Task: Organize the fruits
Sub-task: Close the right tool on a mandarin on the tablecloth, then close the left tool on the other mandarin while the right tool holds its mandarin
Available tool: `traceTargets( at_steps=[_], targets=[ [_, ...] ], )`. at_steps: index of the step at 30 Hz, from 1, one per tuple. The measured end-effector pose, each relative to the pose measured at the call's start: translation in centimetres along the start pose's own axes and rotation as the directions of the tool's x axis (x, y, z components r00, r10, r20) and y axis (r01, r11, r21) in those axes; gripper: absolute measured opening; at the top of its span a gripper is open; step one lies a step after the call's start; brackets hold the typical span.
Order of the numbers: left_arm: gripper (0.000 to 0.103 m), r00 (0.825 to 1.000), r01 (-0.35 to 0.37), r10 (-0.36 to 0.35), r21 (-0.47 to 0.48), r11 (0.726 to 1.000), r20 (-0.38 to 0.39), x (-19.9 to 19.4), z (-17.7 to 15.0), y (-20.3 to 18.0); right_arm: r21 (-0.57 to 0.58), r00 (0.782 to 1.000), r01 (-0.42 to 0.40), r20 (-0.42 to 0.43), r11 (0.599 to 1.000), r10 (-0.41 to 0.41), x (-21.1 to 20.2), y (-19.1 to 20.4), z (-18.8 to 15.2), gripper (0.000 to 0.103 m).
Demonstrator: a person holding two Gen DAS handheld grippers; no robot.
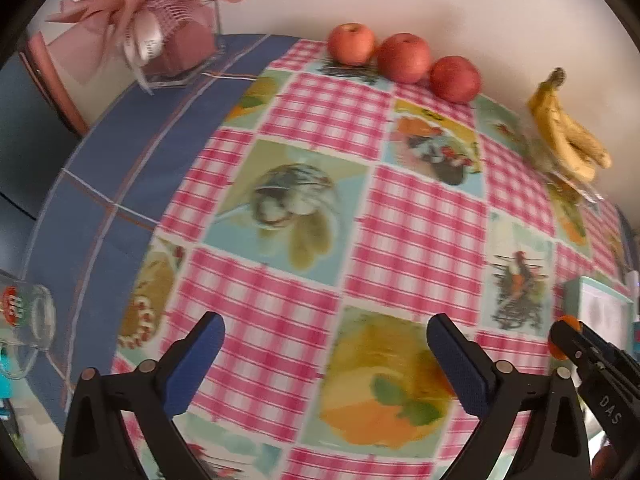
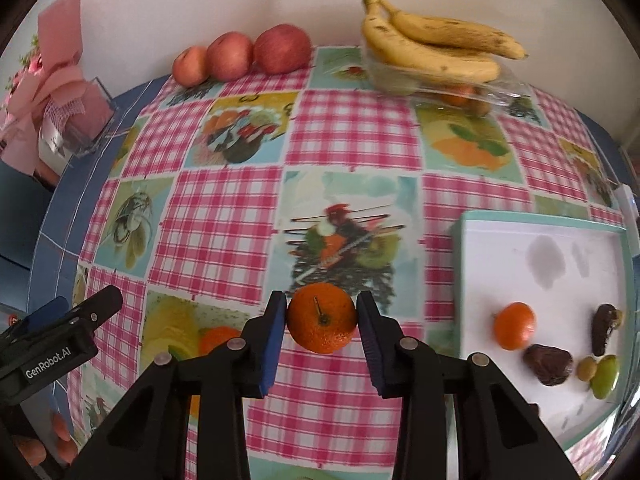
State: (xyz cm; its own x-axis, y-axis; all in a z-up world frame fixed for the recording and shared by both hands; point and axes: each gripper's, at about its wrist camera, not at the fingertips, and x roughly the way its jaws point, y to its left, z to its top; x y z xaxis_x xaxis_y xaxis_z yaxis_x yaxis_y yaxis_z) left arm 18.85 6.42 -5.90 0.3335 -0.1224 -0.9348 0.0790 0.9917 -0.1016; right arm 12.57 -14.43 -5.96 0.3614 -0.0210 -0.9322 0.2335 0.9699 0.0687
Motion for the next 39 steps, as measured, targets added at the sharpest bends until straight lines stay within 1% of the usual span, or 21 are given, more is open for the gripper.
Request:
traceTargets(
  at_steps=[3, 7, 10, 13, 15, 18, 19, 20, 23, 25, 29, 31, 33, 35, 37, 39],
  targets=[
    [0.101, 0.999, 0.050, -0.050, 0.011, 0.999, -0.004, -0.2, 0.0, -1.1, 0.009, 1.000, 0.010, 0.013, 1.000, -0.010, -1.0, -1.2, -0.2, 0.038],
    [0.092, 0.995, 0.096, -0.096, 0.052, 0.994, -0.014, -0.4, -0.4, -3.2, 0.045, 1.000, 0.010, 0.029, 0.999, -0.012, -2.3, -3.2, -0.4, 0.038],
    [0.092, 0.991, 0.134, -0.132, 0.067, 0.989, -0.032, -0.3, -0.9, -4.4, 0.068, 0.999, 0.018, 0.036, 0.998, -0.020, -3.0, -4.5, -0.6, 0.038],
    [0.091, 0.983, 0.176, -0.172, 0.069, 0.982, -0.066, 0.3, -1.2, -5.6, 0.086, 0.999, 0.020, 0.043, 0.996, -0.023, -3.7, -5.6, -0.8, 0.038],
    [0.091, 0.981, 0.180, -0.174, 0.074, 0.981, -0.080, 0.7, -1.4, -6.1, 0.094, 0.998, 0.023, 0.047, 0.995, -0.028, -4.1, -6.3, -0.9, 0.038],
    [0.081, 0.975, 0.200, -0.190, 0.075, 0.977, -0.114, 1.5, -1.8, -6.9, 0.096, 0.998, 0.034, 0.054, 0.995, -0.039, -4.6, -7.0, -1.0, 0.038],
    [0.079, 0.973, 0.205, -0.195, 0.074, 0.976, -0.124, 1.7, -2.0, -7.0, 0.098, 0.998, 0.037, 0.055, 0.995, -0.043, -4.7, -7.3, -1.0, 0.038],
    [0.078, 0.971, 0.209, -0.198, 0.078, 0.975, -0.135, 2.0, -2.1, -7.4, 0.102, 0.997, 0.039, 0.056, 0.994, -0.045, -4.8, -7.6, -1.0, 0.038],
    [0.071, 0.969, 0.208, -0.192, 0.094, 0.974, -0.152, 2.5, -2.3, -8.0, 0.116, 0.998, 0.040, 0.052, 0.992, -0.046, -4.7, -8.3, -1.0, 0.038],
    [0.066, 0.969, 0.200, -0.182, 0.101, 0.975, -0.165, 2.8, -2.5, -8.3, 0.118, 0.998, 0.038, 0.049, 0.992, -0.044, -4.7, -8.6, -1.0, 0.038],
    [0.059, 0.971, 0.185, -0.162, 0.117, 0.976, -0.178, 3.4, -2.9, -8.9, 0.117, 0.998, 0.035, 0.049, 0.993, -0.041, -4.6, -8.8, -0.9, 0.038],
    [0.053, 0.971, 0.177, -0.152, 0.125, 0.976, -0.187, 3.8, -3.0, -9.2, 0.116, 0.998, 0.033, 0.050, 0.993, -0.039, -4.6, -8.8, -0.9, 0.038],
    [0.050, 0.971, 0.167, -0.140, 0.130, 0.977, -0.193, 3.9, -3.1, -9.3, 0.117, 0.998, 0.032, 0.051, 0.993, -0.038, -4.7, -8.9, -0.9, 0.038],
    [0.049, 0.971, 0.165, -0.138, 0.132, 0.978, -0.193, 3.9, -3.0, -9.2, 0.122, 0.998, 0.031, 0.052, 0.992, -0.037, -4.7, -8.9, -1.0, 0.038],
    [0.045, 0.972, 0.162, -0.135, 0.134, 0.978, -0.193, 3.9, -3.0, -9.2, 0.124, 0.998, 0.028, 0.052, 0.992, -0.035, -4.8, -9.1, -0.9, 0.038],
    [0.042, 0.973, 0.157, -0.130, 0.134, 0.978, -0.192, 3.9, -3.0, -9.3, 0.126, 0.998, 0.026, 0.054, 0.992, -0.033, -4.8, -9.1, -0.9, 0.038]
  ],
)
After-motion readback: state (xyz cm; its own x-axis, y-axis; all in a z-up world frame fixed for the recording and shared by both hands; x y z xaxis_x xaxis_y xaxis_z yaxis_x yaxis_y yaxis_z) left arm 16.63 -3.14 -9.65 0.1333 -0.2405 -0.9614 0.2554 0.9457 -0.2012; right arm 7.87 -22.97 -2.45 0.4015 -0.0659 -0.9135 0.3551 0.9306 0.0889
